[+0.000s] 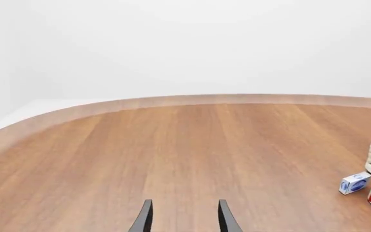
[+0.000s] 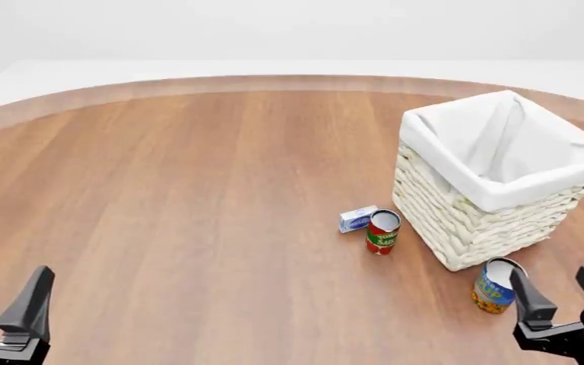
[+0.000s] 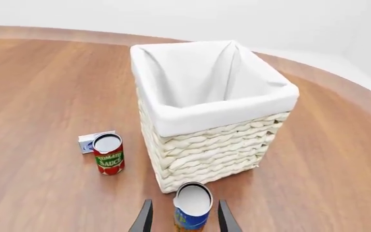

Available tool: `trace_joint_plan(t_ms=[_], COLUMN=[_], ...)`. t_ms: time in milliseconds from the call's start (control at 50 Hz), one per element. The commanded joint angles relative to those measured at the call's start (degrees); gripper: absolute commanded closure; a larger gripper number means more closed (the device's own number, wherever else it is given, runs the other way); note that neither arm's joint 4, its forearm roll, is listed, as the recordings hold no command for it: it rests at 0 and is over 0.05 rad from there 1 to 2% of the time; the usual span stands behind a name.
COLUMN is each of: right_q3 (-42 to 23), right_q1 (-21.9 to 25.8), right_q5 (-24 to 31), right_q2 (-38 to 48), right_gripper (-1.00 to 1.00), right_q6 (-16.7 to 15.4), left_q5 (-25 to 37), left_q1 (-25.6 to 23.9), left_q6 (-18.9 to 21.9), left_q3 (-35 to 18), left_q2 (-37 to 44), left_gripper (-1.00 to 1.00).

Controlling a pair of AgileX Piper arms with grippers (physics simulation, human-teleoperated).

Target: Pick up the alphabet soup and the cream cheese box, and put them in the basket.

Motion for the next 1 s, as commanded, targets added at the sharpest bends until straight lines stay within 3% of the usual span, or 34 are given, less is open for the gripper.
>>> trace_joint_plan(t_ms=[20, 600, 660, 1000], right_q3=[1.3, 1.3, 1.3, 1.3], right_q1=[-0.7, -2.3, -2.3, -2.4], right_q5=[-1.4, -11.1, -9.5, -16.7], right_q2=[0.5, 15.2, 13.8, 22.8], right_gripper=[-1.00, -1.00, -1.00, -1.00], right_q6=[0.1, -0.7, -0.7, -0.3], left_q5=[0.0, 0.1, 0.1, 0.1], left_q1=[0.0, 0.0, 0.0, 0.0], left_q6=[0.0, 0.0, 0.0, 0.0], left_q3=[0.0, 0.0, 0.0, 0.0], left_q2=[-0.1, -0.1, -0.1, -0.1], left_gripper=[-1.00, -1.00, -1.00, -1.00])
